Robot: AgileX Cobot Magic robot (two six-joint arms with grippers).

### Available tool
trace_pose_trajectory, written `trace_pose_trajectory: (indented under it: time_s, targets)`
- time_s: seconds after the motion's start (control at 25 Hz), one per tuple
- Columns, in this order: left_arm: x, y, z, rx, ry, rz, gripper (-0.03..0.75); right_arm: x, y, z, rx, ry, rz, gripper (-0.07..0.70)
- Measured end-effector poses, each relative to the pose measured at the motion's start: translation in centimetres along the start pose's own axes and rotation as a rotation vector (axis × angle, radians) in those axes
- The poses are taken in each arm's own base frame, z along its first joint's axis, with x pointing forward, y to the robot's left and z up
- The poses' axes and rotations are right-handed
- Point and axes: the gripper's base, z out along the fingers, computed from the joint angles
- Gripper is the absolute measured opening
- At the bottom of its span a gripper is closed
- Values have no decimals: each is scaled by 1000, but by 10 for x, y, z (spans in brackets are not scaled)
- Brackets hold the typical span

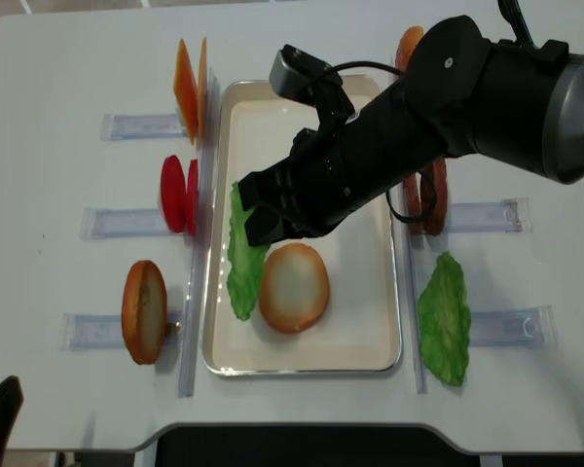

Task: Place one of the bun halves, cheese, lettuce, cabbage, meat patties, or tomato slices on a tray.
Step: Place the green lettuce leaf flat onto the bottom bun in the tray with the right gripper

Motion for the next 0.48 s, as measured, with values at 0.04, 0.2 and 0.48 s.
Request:
trace_pose_trajectory:
  time_s: [0.04,0.2,0.48]
  targets:
    - [0,0,0,0,0,0,692,-1,-1,-1,1,-4,0,38]
    - [0,0,0,0,0,0,692,-1,-6,3,0,12,9,38]
    - [0,0,0,0,0,0,692,2,-20,17,10,65,37,38]
